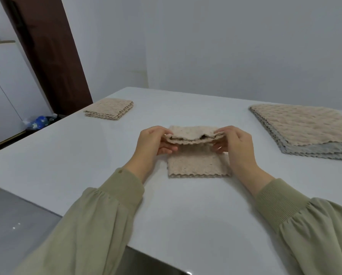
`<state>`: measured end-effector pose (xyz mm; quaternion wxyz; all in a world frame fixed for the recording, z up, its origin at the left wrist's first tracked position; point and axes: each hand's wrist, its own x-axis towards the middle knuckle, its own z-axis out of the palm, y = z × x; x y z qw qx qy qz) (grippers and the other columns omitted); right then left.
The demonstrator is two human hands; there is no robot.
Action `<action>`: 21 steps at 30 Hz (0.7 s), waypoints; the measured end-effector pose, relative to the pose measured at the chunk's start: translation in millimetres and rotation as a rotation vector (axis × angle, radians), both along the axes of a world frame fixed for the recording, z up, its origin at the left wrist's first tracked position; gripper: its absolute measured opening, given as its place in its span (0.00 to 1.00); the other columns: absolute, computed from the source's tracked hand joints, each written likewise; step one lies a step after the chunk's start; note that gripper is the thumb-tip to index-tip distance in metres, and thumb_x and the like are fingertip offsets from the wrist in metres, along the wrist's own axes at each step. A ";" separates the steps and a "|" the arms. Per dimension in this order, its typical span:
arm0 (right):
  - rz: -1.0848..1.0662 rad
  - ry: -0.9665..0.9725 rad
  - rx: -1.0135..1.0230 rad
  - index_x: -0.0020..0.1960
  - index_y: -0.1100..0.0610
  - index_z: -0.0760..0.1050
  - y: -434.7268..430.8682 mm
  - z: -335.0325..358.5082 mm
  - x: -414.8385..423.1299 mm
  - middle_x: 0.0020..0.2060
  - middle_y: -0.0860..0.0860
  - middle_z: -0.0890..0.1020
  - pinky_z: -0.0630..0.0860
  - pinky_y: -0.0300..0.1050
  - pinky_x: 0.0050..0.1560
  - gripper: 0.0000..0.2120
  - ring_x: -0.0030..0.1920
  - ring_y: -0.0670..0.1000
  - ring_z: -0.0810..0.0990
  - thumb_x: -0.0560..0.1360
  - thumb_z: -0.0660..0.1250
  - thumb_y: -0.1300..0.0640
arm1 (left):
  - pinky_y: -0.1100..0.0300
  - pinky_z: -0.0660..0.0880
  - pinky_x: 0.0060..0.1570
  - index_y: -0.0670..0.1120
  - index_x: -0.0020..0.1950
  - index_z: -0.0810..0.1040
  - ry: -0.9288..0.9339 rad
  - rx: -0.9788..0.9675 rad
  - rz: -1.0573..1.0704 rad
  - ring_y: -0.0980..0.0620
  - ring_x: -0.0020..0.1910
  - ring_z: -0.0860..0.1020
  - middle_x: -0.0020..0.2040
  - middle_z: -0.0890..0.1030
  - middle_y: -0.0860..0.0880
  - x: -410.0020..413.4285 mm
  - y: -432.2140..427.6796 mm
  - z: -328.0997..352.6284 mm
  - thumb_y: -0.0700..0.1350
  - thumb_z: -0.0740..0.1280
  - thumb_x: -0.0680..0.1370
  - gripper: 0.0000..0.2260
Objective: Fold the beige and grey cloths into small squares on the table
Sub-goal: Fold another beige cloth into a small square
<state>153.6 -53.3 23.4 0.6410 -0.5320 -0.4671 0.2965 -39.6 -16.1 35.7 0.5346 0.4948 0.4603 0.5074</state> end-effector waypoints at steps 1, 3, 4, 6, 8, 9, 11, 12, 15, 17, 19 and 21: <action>-0.008 -0.025 -0.026 0.39 0.60 0.79 -5.7 -1.4 0.9 0.31 0.55 0.82 0.74 0.42 0.33 0.15 0.31 0.54 0.78 0.78 0.57 0.60 | 0.63 0.76 0.26 0.39 0.41 0.77 0.014 -0.030 -0.025 0.46 0.29 0.81 0.33 0.79 0.42 -3.5 -5.0 -1.0 0.38 0.62 0.78 0.08; -0.033 -0.181 -0.099 0.40 0.60 0.79 -17.6 -5.4 3.5 0.31 0.53 0.80 0.71 0.37 0.30 0.14 0.28 0.48 0.74 0.78 0.60 0.55 | 0.62 0.78 0.28 0.40 0.40 0.77 0.140 -0.036 -0.059 0.46 0.32 0.82 0.31 0.80 0.46 -9.3 -13.5 -5.8 0.42 0.68 0.77 0.08; -0.034 -0.287 -0.126 0.39 0.59 0.79 -23.4 -7.4 4.9 0.30 0.52 0.78 0.68 0.34 0.28 0.11 0.27 0.46 0.72 0.77 0.63 0.56 | 0.63 0.78 0.29 0.40 0.40 0.76 0.208 -0.025 -0.078 0.47 0.32 0.83 0.32 0.80 0.46 -10.4 -17.3 -8.2 0.41 0.70 0.75 0.06; -0.013 -0.474 -0.166 0.38 0.53 0.78 -30.6 -11.0 7.3 0.28 0.50 0.78 0.66 0.31 0.27 0.07 0.25 0.42 0.70 0.73 0.65 0.60 | 0.63 0.79 0.32 0.40 0.40 0.76 0.290 -0.008 -0.110 0.50 0.32 0.83 0.33 0.81 0.44 -9.9 -21.2 -12.4 0.35 0.71 0.73 0.05; -0.011 -0.555 -0.188 0.38 0.51 0.77 -29.6 -13.3 8.4 0.28 0.49 0.78 0.66 0.31 0.28 0.09 0.26 0.42 0.70 0.72 0.64 0.62 | 0.63 0.79 0.34 0.41 0.39 0.77 0.331 0.008 -0.082 0.51 0.32 0.83 0.34 0.81 0.43 -6.7 -19.1 -15.7 0.34 0.71 0.72 0.06; -0.024 -0.574 -0.186 0.39 0.51 0.78 -25.7 -13.8 7.9 0.29 0.49 0.79 0.66 0.31 0.29 0.09 0.26 0.42 0.70 0.72 0.63 0.63 | 0.62 0.79 0.36 0.42 0.39 0.77 0.361 0.026 -0.044 0.53 0.32 0.82 0.34 0.81 0.44 -4.3 -16.8 -16.8 0.35 0.72 0.72 0.06; -0.058 -0.601 -0.168 0.40 0.51 0.78 -16.4 -13.3 6.5 0.29 0.49 0.79 0.66 0.30 0.29 0.09 0.27 0.42 0.71 0.72 0.62 0.64 | 0.63 0.77 0.39 0.45 0.38 0.79 0.443 0.079 0.042 0.55 0.33 0.81 0.35 0.82 0.47 1.7 -12.0 -18.7 0.38 0.72 0.71 0.05; -0.073 -0.599 -0.157 0.41 0.52 0.78 -12.9 -12.3 5.7 0.29 0.48 0.78 0.66 0.29 0.29 0.09 0.27 0.41 0.72 0.72 0.62 0.64 | 0.62 0.76 0.40 0.46 0.38 0.79 0.466 0.097 0.071 0.55 0.34 0.81 0.36 0.82 0.48 5.5 -11.4 -19.0 0.39 0.72 0.71 0.05; -0.121 -0.516 -0.117 0.42 0.52 0.78 -8.9 -13.1 8.8 0.30 0.45 0.76 0.66 0.27 0.30 0.08 0.29 0.39 0.73 0.73 0.64 0.63 | 0.64 0.73 0.34 0.48 0.37 0.80 0.432 0.102 0.074 0.56 0.34 0.78 0.36 0.81 0.52 17.0 -11.7 -17.5 0.42 0.70 0.73 0.05; -0.151 -0.498 -0.086 0.42 0.52 0.78 -11.9 -13.2 13.6 0.31 0.44 0.76 0.66 0.27 0.33 0.06 0.32 0.41 0.73 0.73 0.65 0.62 | 0.69 0.68 0.26 0.46 0.39 0.81 0.378 0.075 0.053 0.57 0.29 0.75 0.33 0.79 0.53 20.6 -13.8 -12.9 0.42 0.69 0.74 0.04; -0.162 -0.502 -0.049 0.41 0.53 0.78 -16.7 -11.3 15.6 0.31 0.44 0.76 0.66 0.27 0.33 0.06 0.32 0.41 0.73 0.72 0.65 0.62 | 0.69 0.66 0.21 0.45 0.40 0.82 0.337 0.046 0.010 0.55 0.26 0.73 0.31 0.77 0.52 16.7 -16.9 -7.5 0.40 0.70 0.74 0.04; -0.156 -0.504 -0.049 0.41 0.54 0.79 -20.0 -8.3 16.0 0.29 0.44 0.74 0.66 0.27 0.32 0.08 0.30 0.39 0.72 0.72 0.64 0.64 | 0.67 0.67 0.23 0.48 0.40 0.82 0.368 0.043 -0.031 0.54 0.25 0.73 0.32 0.78 0.51 10.3 -17.1 -4.4 0.39 0.70 0.74 0.05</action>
